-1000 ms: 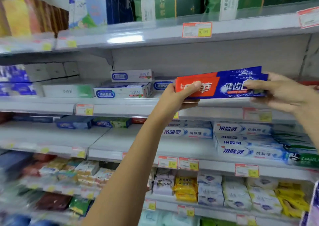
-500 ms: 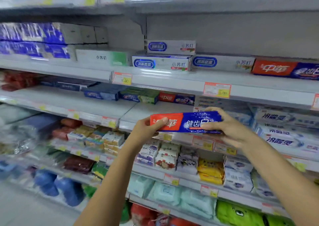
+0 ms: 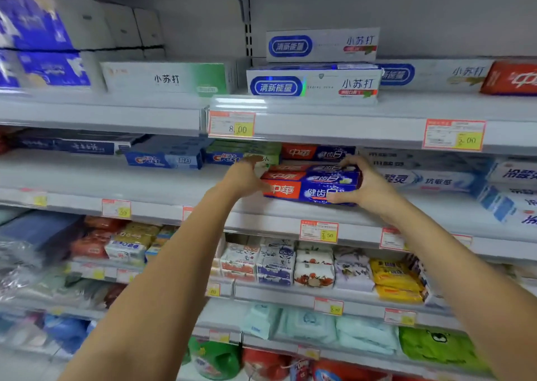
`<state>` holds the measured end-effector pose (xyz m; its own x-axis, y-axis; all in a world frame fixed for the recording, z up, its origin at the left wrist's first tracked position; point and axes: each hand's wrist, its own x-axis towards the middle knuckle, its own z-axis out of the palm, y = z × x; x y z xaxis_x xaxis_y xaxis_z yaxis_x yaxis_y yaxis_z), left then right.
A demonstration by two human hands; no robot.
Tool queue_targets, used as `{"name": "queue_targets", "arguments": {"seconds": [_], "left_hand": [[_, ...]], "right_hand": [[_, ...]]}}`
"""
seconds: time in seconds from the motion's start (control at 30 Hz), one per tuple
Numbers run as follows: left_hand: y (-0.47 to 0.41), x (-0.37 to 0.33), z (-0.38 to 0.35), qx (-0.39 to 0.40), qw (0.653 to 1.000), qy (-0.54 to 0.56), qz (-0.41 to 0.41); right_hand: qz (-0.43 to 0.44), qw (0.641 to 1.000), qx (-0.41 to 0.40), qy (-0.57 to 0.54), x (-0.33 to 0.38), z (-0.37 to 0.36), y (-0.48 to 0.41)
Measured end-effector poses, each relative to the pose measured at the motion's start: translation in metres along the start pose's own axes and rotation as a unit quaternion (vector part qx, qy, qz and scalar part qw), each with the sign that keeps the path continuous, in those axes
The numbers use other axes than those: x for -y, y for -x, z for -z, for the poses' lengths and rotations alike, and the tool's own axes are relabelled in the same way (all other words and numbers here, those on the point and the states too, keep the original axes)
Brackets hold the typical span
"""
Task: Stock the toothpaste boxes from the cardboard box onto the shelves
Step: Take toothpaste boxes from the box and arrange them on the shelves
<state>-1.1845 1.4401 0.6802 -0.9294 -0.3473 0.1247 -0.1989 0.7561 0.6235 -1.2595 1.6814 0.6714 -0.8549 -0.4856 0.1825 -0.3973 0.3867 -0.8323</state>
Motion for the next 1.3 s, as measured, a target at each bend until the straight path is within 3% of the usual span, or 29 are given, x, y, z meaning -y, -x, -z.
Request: {"name": "queue_targets", "arguments": {"seconds": [0.13,0.27,0.37,0.5,0.6,0.7,0.8,1.1,1.2,1.3], "left_hand": [[-0.024,0.014,-0.008,0.062,0.993,-0.077,-0.063],[-0.055,0.026,-0.008,0.077,0.984,-0.146,-0.072],[-0.068,0.025,-0.005,0.119,0.975,-0.168,-0.082],[-0.082,0.029,-0.005,0.138,0.972,-0.169,-0.090],[-0.086,0.034,-0.013,0.115,0.973,-0.168,-0.108],[-0.086,0.048,-0.022,0.069,0.981,-0.129,-0.125],[-0.088,0.058,-0.032,0.023,0.983,-0.121,-0.133],[-0.094,0.062,-0.037,-0.013,0.978,-0.127,-0.167],[-0.091,0.060,-0.035,-0.024,0.981,-0.099,-0.163],[-0.085,0.057,-0.033,-0.034,0.981,-0.101,-0.165]], "right_hand": [[-0.015,0.976,0.048,0.213,0.004,-0.007,-0.007],[-0.020,0.907,0.087,0.411,0.017,-0.020,-0.029],[-0.021,0.905,0.151,0.398,0.032,-0.038,-0.043],[0.019,0.888,0.159,0.430,0.037,-0.050,-0.065],[-0.040,0.872,0.176,0.454,0.035,-0.041,-0.077],[-0.107,0.884,0.149,0.431,0.035,-0.030,-0.080],[-0.119,0.895,0.122,0.412,0.033,-0.028,-0.085],[-0.042,0.931,0.186,0.311,0.022,-0.016,-0.103],[-0.021,0.927,0.148,0.344,0.015,-0.016,-0.103],[0.066,0.934,0.117,0.330,0.012,-0.031,-0.100]]}}
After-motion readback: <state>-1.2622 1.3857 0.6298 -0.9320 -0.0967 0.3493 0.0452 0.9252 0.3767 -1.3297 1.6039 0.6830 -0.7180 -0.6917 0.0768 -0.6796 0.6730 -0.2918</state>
